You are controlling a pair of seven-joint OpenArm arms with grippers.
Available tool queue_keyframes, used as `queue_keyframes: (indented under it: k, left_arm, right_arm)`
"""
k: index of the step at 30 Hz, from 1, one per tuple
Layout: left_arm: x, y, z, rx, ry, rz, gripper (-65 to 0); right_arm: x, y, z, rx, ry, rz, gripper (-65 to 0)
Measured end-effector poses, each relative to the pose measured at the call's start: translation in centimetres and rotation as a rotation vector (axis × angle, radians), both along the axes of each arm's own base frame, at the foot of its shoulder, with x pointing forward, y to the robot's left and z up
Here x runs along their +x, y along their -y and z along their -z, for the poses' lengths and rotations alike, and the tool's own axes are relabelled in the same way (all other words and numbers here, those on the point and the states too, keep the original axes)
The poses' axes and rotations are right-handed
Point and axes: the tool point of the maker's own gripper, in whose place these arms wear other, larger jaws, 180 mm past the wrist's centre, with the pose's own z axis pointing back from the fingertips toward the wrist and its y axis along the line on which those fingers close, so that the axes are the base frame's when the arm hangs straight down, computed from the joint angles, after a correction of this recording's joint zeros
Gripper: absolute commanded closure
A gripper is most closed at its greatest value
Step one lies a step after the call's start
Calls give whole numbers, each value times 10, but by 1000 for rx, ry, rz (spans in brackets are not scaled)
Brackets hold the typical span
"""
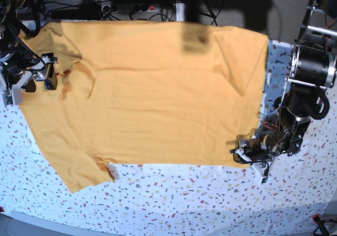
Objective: Fold the T-shirt properly
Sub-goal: 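Move the left gripper to the shirt's side edge and grasp it, then move the right gripper to the opposite side edge and grasp it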
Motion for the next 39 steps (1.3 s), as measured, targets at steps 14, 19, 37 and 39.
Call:
queue_keyframes:
  k: [14, 19, 37, 39]
  left_arm:
    - [5, 1, -7, 37, 41, 11, -105]
    - [-3, -5, 5, 55, 16, -12, -106]
    - [3, -4, -2, 44, 64, -23, 0]
    - [4, -4, -2, 44, 66, -23, 0]
  right_arm:
    - [0, 0, 0, 0, 0, 0, -378]
    - [-1, 0, 1, -1, -8, 1, -378]
    - [8, 0, -8, 1, 38, 0, -377]
    - [19, 2, -18, -11, 80, 5, -377]
